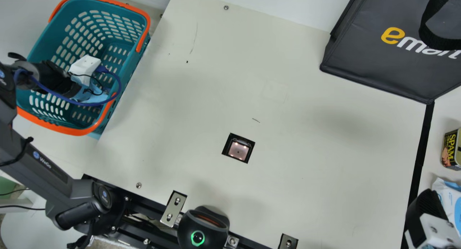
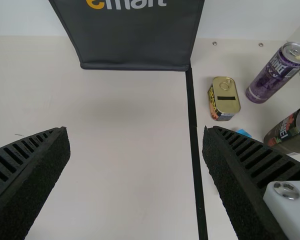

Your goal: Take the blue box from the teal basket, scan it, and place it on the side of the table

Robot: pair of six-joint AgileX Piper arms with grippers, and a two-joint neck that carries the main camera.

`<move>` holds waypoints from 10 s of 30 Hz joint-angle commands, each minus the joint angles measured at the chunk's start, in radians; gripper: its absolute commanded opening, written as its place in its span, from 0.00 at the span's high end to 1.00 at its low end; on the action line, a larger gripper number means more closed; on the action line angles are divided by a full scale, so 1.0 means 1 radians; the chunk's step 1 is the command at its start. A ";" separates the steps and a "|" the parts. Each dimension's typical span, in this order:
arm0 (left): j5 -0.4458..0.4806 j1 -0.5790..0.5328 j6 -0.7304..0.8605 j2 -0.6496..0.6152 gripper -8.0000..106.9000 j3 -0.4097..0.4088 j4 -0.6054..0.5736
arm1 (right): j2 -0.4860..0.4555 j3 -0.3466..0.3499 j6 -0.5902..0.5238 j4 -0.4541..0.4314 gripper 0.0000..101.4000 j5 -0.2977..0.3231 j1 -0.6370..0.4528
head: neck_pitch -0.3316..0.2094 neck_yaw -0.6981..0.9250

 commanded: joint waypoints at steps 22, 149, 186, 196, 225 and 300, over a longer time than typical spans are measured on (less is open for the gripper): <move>0.061 -0.008 -0.137 -0.122 1.00 -0.005 -0.039 | 0.000 0.000 0.000 0.000 0.06 0.001 0.000 | -0.029 0.002; 0.631 -1.396 -1.560 -0.707 1.00 -0.105 0.427 | 0.000 0.000 0.000 0.000 0.06 0.000 0.000 | -0.029 0.002; 0.470 -1.607 -1.928 -0.453 1.00 -0.096 0.473 | 0.000 0.000 0.000 0.000 0.06 0.001 0.000 | -0.029 0.002; 0.447 -1.630 -2.006 -0.422 1.00 -0.100 0.500 | 0.000 0.000 0.000 0.000 0.06 0.001 0.000 | -0.029 0.002; 0.582 -1.722 -2.094 -0.276 1.00 -0.401 0.479 | 0.000 0.000 0.000 0.000 0.06 0.001 0.000 | -0.029 0.002; 0.569 -1.208 -1.203 -0.769 0.15 -0.122 0.010 | 0.000 0.000 0.000 0.000 0.06 0.000 0.000 | -0.029 0.002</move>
